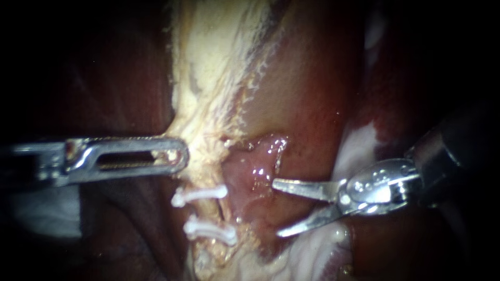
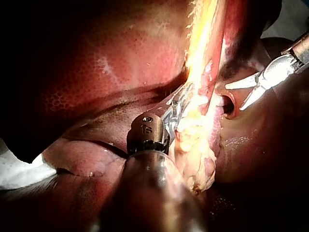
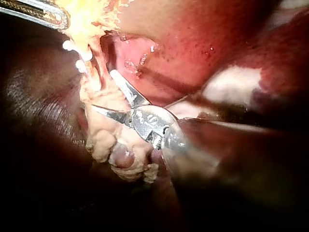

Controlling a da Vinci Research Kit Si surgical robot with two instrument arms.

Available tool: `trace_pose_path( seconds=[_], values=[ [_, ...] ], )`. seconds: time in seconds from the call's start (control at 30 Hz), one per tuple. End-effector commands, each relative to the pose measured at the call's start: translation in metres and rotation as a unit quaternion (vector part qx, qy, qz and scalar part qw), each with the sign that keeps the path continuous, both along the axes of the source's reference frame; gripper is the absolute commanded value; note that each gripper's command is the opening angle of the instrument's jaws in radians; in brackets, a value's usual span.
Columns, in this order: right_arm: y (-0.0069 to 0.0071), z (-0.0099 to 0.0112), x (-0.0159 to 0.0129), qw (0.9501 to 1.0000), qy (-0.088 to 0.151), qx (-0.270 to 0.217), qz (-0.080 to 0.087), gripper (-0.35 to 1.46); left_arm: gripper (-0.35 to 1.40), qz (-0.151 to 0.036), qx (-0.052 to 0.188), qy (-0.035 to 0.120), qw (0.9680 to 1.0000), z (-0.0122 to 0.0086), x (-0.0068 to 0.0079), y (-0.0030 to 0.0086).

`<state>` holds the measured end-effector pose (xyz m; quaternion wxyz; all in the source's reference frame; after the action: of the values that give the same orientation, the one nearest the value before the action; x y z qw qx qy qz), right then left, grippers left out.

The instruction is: Go to the cutting position left tube

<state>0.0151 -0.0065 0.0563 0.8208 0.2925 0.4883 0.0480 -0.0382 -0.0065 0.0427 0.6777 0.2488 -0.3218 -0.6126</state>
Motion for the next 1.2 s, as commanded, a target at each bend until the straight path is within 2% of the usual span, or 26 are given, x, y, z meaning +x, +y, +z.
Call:
trace_pose_path(
  seconds=[0.03, 0.33, 0.57, 0.87, 1.2],
  values=[
    [-0.0002, 0.0002, 0.0006, 1.0000, 0.000, 0.005, -0.003, 1.43, -0.28, -0.001, -0.001, -0.001, 1.0000, 0.0000, 0.0001, 0.0001],
    [-0.0014, 0.0015, 0.0043, 0.9988, 0.005, 0.046, -0.013, 1.41, -0.28, -0.001, -0.001, -0.001, 1.0000, -0.0001, 0.0001, 0.0000],
    [-0.0014, 0.0031, 0.0066, 0.9985, 0.002, 0.053, -0.012, 1.41, -0.28, -0.001, -0.001, -0.001, 1.0000, -0.0005, 0.0000, -0.0002],
    [-0.0008, 0.0042, 0.0072, 0.9983, -0.001, 0.058, -0.007, 1.41, -0.28, -0.002, -0.001, -0.001, 1.0000, -0.0010, -0.0001, -0.0005],
    [-0.0009, 0.0051, 0.0084, 0.9980, -0.003, 0.062, -0.005, 1.41, -0.28, -0.002, -0.001, -0.001, 1.0000, -0.0012, -0.0002, -0.0006]
  ],
)
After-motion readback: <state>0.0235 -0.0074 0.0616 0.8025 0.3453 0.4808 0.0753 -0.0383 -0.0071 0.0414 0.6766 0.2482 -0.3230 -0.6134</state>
